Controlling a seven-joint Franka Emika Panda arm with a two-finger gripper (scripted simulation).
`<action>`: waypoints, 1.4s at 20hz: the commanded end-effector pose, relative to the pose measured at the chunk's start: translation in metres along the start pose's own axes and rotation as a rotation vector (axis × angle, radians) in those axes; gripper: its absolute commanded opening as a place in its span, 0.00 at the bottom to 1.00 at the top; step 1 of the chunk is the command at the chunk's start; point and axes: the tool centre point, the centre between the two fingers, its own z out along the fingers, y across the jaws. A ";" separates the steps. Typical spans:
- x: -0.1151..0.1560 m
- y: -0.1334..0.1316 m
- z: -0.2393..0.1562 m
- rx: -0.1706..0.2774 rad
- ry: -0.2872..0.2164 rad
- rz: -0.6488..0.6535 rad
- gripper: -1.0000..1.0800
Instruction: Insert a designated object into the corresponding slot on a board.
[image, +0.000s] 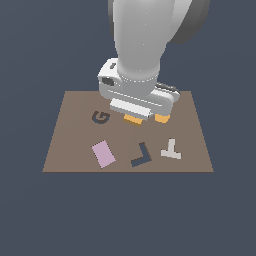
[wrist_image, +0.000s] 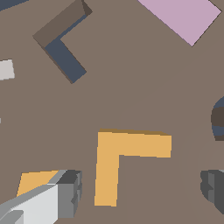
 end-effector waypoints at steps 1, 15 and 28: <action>-0.001 -0.001 0.007 0.002 0.004 0.029 0.96; -0.002 -0.003 0.029 0.003 0.005 0.053 0.96; -0.002 -0.003 0.034 0.003 0.005 0.054 0.00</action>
